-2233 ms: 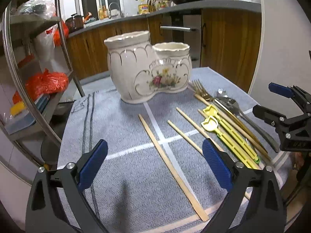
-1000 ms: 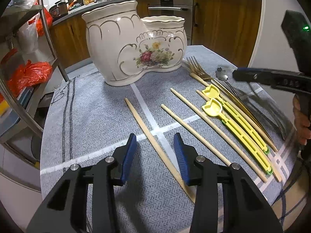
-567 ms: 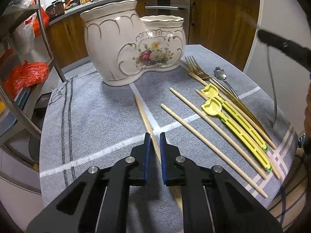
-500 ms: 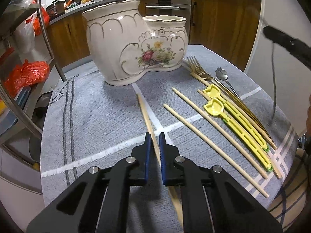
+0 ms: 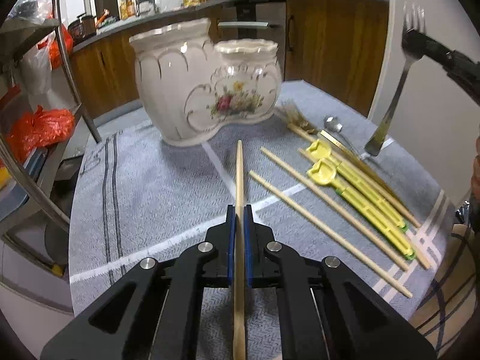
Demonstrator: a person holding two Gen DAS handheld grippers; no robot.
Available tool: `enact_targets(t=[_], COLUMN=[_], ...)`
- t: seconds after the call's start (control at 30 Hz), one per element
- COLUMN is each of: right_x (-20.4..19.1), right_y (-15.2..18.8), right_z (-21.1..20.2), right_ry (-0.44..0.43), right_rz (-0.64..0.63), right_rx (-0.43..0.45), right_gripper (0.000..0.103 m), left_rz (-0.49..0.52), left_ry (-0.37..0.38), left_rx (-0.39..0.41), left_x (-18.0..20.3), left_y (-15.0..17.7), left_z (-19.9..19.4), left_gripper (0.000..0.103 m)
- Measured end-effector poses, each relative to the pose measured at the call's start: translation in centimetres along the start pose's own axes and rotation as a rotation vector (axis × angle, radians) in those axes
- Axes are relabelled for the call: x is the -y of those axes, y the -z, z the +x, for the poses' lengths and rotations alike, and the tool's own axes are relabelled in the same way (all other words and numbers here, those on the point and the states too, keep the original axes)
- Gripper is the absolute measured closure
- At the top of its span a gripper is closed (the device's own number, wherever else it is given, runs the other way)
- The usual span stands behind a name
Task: Organize utensils
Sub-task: 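Lift the chopstick with the left tool while the right tool carries the fork toward the pot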
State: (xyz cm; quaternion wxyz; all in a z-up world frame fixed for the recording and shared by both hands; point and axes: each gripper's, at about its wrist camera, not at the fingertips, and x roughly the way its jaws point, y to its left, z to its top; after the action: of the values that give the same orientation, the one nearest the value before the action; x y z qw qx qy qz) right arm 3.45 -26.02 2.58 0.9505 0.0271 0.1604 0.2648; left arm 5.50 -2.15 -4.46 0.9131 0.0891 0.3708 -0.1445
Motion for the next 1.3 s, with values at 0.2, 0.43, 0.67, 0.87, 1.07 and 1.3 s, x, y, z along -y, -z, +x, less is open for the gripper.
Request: enact_targets(t=[0.2, 0.43, 0.67, 0.87, 1.07, 1.3], right_x=[-0.2, -1.2, -2.2, -1.7, 0.6, 2.9], right_y=[-0.2, -2.9, -6.5, -8.9, -10.0, -8.8], right_z=[-0.2, -0.3, 1.9, 5.5, 8.4, 11.1], right_ry=[0.014, 0.022, -0.009, -0.024, -0.040, -0.059], right_rz=[0.010, -0.002, -0.001, 0.043, 0.133, 0.203], right_rx=[0.010, 0.063, 0.118, 0.153, 0.182, 0.163], right_gripper=[0.100, 0.100, 0.100, 0.100, 0.100, 0.100], left_rz=[0.007, -0.005, -0.043, -0.089, -0.172, -0.219], left_ry=[0.031, 0.034, 0.041, 0.072, 0.124, 0.094], left_rx=[0.147, 0.384, 0.531, 0.600, 0.639, 0.643], left_x=[-0.2, -1.1, -3.1, -5.2, -7.9, -9.4], left_y=[-0.7, -1.9, -5.6, -9.5, -14.4, -17.9], left_z=[-2.5, -6.3, -8.2, -8.7, -6.5, -1.8], left_gripper=[0.098, 0.098, 0.098, 0.098, 0.098, 0.098])
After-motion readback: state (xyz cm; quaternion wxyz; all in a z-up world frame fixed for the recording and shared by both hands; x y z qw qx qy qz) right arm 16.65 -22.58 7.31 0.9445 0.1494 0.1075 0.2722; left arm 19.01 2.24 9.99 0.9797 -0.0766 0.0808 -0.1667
